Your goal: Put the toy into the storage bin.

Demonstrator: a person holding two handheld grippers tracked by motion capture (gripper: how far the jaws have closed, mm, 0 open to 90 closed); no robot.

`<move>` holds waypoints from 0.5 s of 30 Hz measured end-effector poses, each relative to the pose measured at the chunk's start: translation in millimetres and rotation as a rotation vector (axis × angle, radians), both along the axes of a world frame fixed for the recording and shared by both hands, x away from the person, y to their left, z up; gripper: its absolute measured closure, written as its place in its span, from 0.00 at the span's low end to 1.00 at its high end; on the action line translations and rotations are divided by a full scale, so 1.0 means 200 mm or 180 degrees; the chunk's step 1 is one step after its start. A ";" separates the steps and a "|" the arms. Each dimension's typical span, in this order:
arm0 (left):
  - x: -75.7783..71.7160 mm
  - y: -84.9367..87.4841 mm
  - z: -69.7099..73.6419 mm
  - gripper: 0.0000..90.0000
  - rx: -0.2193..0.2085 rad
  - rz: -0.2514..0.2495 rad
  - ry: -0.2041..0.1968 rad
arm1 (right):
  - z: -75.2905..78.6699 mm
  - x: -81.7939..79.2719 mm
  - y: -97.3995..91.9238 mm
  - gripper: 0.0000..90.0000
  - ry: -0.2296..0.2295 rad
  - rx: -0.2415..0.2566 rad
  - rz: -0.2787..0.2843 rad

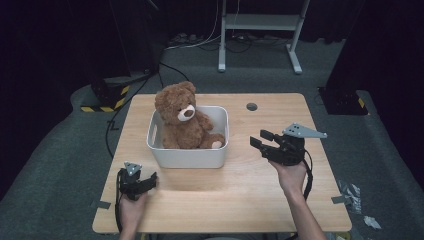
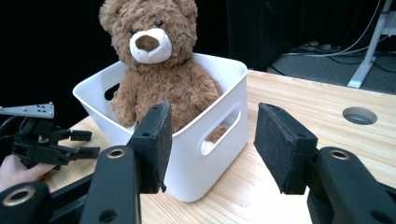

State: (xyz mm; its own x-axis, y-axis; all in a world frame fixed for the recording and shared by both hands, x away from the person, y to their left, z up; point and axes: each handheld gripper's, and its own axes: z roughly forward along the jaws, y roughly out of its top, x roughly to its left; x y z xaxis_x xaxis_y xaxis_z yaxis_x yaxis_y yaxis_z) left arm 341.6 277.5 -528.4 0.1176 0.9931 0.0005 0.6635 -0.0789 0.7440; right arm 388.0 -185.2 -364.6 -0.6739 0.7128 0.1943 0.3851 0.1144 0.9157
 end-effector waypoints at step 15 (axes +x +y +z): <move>0.00 0.00 0.00 0.27 0.0000 0.0001 0.0000 | -0.05 -0.01 -0.03 0.51 0.0030 -0.0022 -0.0063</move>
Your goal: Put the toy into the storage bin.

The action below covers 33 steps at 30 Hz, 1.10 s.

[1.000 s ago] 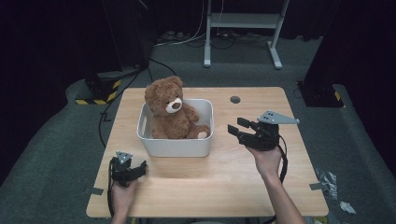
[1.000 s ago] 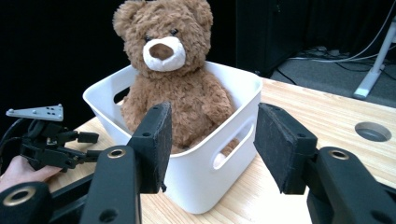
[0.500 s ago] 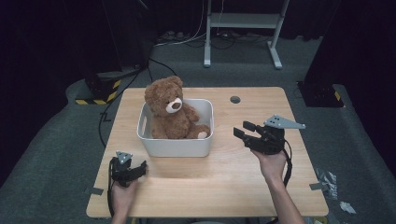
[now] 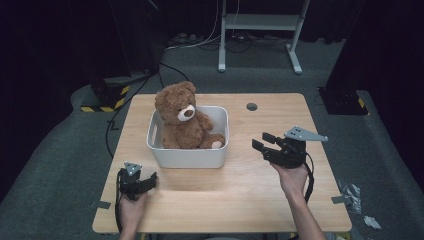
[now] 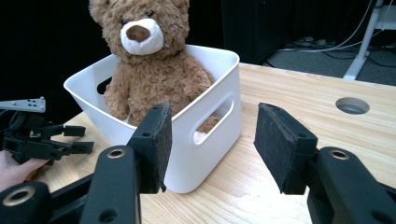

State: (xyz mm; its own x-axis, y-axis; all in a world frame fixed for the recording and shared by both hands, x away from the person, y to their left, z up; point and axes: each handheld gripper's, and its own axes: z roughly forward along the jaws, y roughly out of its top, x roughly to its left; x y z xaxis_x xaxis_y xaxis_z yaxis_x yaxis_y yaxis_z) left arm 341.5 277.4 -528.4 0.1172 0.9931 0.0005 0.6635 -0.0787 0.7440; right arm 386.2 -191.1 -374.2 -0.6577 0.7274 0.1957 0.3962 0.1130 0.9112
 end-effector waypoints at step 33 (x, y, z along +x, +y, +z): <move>0.00 0.00 0.00 0.27 0.0001 -0.0001 0.0000 | -0.19 0.06 -0.03 0.51 0.0174 -0.0273 -0.0314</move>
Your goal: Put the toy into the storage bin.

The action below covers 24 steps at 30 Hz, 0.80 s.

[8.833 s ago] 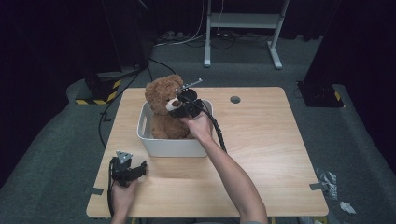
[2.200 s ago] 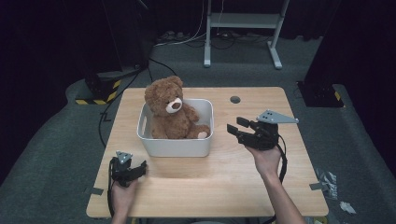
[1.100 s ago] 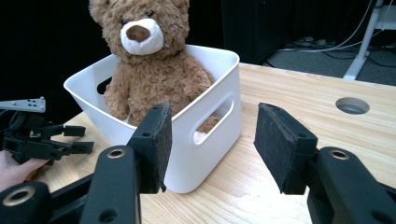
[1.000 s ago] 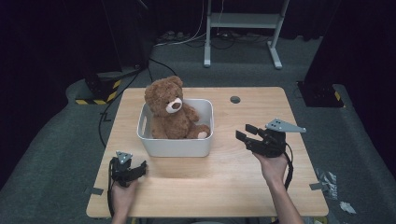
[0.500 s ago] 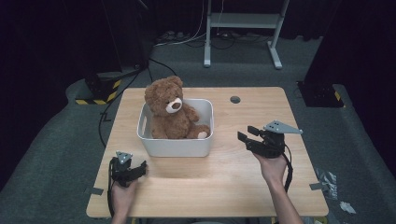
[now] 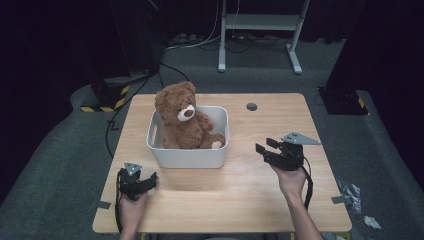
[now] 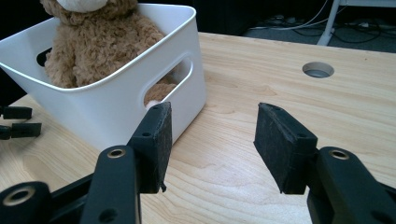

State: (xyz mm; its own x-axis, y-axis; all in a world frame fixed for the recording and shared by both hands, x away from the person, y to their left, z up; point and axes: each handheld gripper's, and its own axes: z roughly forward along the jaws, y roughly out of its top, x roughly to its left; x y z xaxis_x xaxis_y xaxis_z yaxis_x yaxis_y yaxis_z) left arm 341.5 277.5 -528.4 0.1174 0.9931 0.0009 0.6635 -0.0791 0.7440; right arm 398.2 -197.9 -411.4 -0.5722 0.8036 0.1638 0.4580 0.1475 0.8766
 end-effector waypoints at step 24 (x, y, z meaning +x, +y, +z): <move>0.00 0.00 0.00 0.27 0.0001 0.0000 0.0000 | -0.10 0.02 -0.01 0.51 0.0122 -0.0019 -0.0058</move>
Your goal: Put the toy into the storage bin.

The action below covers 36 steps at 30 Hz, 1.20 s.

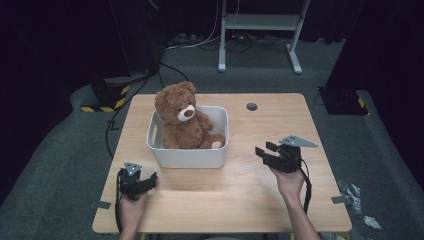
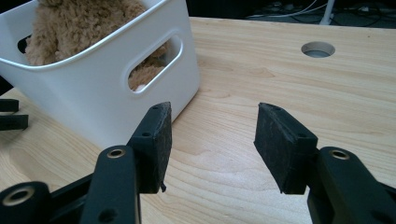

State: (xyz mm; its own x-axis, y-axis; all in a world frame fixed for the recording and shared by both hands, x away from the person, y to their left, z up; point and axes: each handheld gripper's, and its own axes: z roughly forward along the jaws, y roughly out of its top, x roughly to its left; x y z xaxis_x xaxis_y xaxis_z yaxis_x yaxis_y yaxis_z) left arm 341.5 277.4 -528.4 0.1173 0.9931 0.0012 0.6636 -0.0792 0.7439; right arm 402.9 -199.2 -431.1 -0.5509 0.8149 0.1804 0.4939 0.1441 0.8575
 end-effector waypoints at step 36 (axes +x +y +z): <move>0.00 0.00 0.00 0.27 -0.0001 0.0000 0.0000 | -0.17 0.04 0.00 0.51 0.0294 -0.0109 -0.0082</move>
